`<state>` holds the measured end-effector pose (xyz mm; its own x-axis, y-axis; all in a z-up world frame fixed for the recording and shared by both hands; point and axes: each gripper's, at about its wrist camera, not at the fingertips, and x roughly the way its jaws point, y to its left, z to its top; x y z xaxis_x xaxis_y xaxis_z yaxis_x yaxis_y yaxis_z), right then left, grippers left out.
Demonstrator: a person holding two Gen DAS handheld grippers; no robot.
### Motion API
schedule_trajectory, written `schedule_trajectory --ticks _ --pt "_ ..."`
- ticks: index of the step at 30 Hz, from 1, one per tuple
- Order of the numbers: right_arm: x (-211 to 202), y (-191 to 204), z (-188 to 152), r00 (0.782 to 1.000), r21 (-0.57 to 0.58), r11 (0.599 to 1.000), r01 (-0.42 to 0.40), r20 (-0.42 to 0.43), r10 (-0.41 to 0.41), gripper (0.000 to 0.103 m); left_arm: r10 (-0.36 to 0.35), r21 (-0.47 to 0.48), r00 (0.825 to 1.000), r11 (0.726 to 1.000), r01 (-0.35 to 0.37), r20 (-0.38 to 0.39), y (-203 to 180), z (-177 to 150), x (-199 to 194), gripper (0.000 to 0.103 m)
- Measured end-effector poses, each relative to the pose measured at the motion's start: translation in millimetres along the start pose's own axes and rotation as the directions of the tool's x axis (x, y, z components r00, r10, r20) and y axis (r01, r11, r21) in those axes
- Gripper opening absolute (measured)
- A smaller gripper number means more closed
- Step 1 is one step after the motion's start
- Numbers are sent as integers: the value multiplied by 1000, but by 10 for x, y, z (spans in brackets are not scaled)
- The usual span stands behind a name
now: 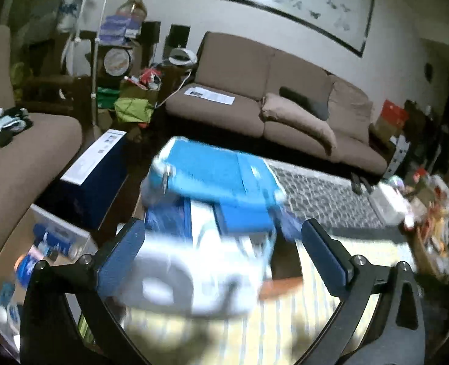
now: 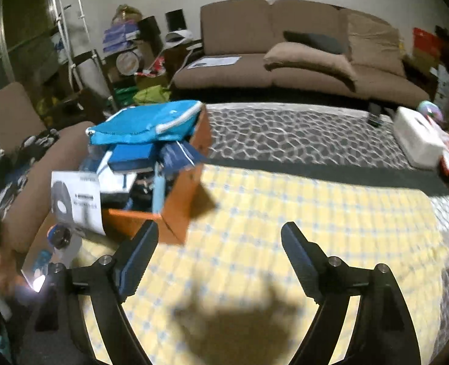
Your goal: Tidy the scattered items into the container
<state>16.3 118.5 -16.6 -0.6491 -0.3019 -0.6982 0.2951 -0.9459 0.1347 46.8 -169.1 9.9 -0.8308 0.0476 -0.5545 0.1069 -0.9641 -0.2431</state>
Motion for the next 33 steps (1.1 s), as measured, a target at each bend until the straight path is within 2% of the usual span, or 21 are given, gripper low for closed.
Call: schedule_trajectory --ticks 3,6,9,10,12,16,20,25,33 --pt "-199 -100 -206 1000 47 999 10 8 -11 84 -14 55 998 998 17 -56 -259 -331 -154 103" --pt "-401 -169 -360 1000 104 994 -11 24 9 84 19 126 995 992 -7 -99 -536 -527 -220 103" --pt "-620 -101 -437 997 99 993 -63 56 58 84 111 161 991 982 -99 -71 -626 -632 -365 103" --pt "-676 -62 -430 996 88 994 -69 70 62 84 107 153 991 984 -95 -78 -623 -660 -409 103" --pt "-767 15 -406 994 68 995 -72 87 66 84 107 126 990 987 -95 -96 -583 -672 -490 103" --pt "-860 161 -386 993 44 995 -90 83 86 84 162 152 985 977 -151 -62 -559 -663 -682 103" --pt "-950 374 -381 993 -11 995 -95 74 96 84 186 155 981 972 -177 -45 -514 -669 -825 103" --pt "-1029 612 -356 994 -68 994 -82 70 86 84 183 136 982 975 -177 -38 -453 -637 -965 103" --pt "-1076 730 -329 994 -89 993 -76 74 83 84 181 123 983 976 -179 -6 -391 -534 -1137 103"
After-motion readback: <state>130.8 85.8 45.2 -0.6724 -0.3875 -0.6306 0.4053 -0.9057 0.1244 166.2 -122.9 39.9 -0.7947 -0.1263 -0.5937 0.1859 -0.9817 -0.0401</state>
